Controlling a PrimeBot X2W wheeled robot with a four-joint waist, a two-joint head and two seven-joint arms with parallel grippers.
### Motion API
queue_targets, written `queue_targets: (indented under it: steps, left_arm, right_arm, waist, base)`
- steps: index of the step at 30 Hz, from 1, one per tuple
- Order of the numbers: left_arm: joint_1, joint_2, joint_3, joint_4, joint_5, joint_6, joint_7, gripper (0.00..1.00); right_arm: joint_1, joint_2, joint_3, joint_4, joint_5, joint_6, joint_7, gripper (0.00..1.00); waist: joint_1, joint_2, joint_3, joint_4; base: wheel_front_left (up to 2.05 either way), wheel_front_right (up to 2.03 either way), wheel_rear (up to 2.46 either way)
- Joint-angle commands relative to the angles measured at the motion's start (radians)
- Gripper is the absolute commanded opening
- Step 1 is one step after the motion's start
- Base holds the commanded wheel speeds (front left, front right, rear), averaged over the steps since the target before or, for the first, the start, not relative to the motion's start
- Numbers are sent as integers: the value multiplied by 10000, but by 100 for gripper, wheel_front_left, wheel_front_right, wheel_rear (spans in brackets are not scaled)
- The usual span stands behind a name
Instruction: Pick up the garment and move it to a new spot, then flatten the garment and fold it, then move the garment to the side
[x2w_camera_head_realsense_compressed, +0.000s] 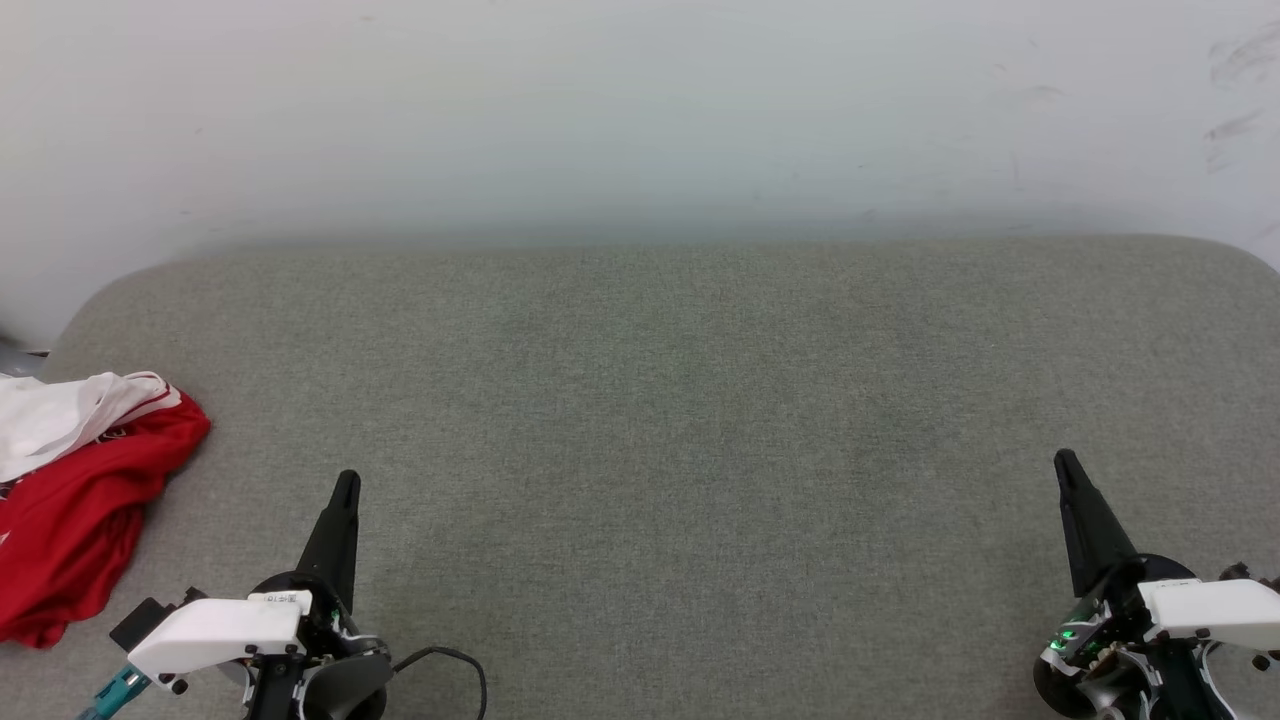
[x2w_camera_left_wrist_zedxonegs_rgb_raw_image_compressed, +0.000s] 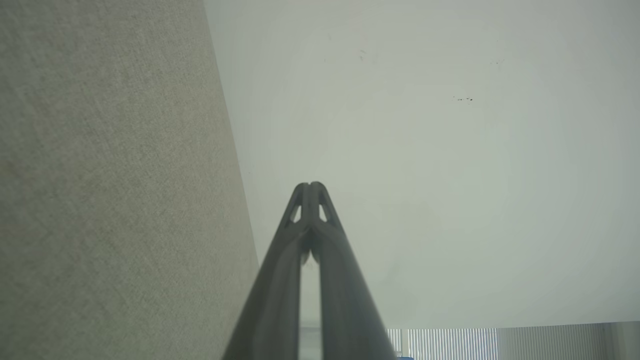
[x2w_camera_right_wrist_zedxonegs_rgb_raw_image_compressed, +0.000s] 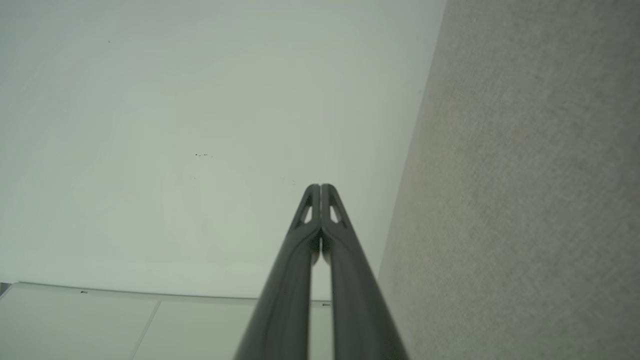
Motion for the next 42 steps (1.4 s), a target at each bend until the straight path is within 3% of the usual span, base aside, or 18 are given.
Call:
queue_targets:
  steps: [1, 34, 35, 42]
  left_arm:
    - [-65, -19, 25, -7, 6, -20, 13, 0]
    - [10, 0, -12, 23, 1, 0, -4, 0]
    - [58, -8, -24, 97, 1, 2, -6, 100]
    - [127, -10, -395, -206, 71, 2, -334, 100]
  right_arm:
    - [-132, 18, 6, 11, -43, -3, 12, 0]
    - [17, 0, 6, 23, 0, 0, -5, 0]
    - [78, 4, 9, 85, 0, 0, -9, 100]
    - [245, 8, 238, -206, -86, -2, -318, 100]
  waist:
    - [0, 0, 0, 0]
    - [0, 0, 0, 0]
    - [0, 0, 0, 0]
    - [0, 0, 3, -6]
  base:
    - [0, 0, 0]
    - [0, 0, 0]
    - [0, 0, 0]
    - [0, 0, 0]
